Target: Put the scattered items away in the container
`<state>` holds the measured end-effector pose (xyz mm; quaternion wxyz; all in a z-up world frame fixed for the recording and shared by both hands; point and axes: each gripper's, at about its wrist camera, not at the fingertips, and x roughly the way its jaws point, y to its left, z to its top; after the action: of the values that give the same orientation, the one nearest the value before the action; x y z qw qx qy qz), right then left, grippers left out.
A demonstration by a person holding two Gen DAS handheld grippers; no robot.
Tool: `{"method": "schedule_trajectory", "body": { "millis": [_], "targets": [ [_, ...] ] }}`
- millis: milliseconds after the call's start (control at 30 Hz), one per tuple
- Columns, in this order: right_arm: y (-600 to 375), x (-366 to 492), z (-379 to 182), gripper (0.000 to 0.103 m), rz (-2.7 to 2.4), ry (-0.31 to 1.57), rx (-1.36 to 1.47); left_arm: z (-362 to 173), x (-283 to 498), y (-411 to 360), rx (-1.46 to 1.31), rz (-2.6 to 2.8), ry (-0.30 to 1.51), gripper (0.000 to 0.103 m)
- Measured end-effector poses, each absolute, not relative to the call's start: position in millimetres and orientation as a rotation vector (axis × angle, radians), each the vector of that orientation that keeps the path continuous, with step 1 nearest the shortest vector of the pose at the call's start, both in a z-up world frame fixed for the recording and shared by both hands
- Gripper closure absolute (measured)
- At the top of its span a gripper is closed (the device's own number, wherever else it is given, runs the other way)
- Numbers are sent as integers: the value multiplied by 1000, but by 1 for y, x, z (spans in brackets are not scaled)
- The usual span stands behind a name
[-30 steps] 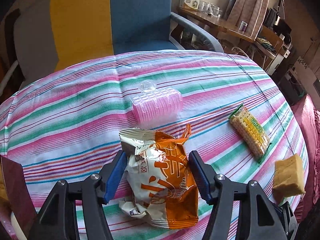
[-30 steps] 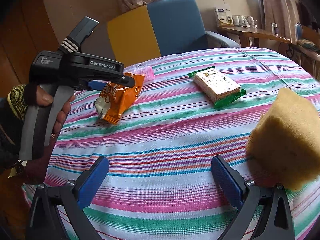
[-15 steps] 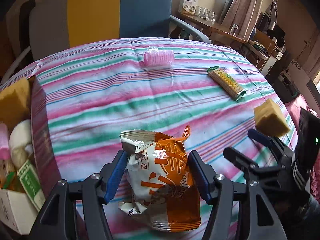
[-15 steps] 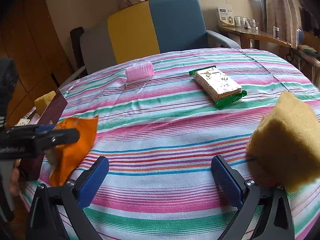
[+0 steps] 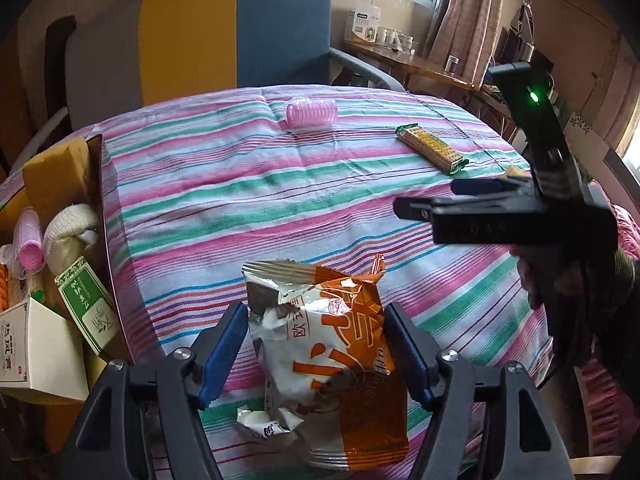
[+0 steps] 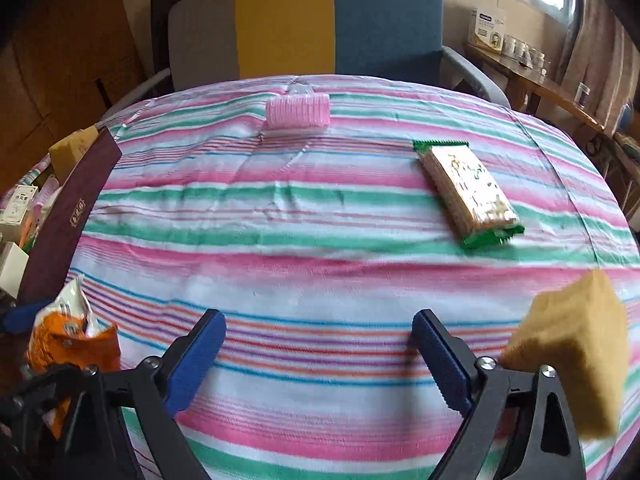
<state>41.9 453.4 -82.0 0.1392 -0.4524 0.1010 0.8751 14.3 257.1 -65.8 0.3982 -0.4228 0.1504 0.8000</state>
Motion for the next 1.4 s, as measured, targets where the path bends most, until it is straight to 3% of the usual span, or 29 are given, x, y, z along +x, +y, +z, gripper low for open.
{"method": "schedule_trajectory", "body": {
  "millis": [433,633,733,800,1067,1400],
  "targets": [
    [484,-107,-67,8,2564,183,-1306,-72,22,266,-1006,2042,488,20],
    [500,-145,-84,8,2531,269,-1341,-71,19,267,-1010,2052,470,19],
    [504,-150,-89,18,2526,294,-1350,-71,19,268,-1011,2055,478,19],
    [502,-149,-89,39,2521,244,-1344,-73,19,269,-1011,2058,487,19],
    [488,-98,-86,39,2538,229,-1417,-76,24,270,-1004,2070,507,19],
    [451,27,-88,39,2564,288,-1417,-80,24,270,-985,2095,539,18]
  ]
}}
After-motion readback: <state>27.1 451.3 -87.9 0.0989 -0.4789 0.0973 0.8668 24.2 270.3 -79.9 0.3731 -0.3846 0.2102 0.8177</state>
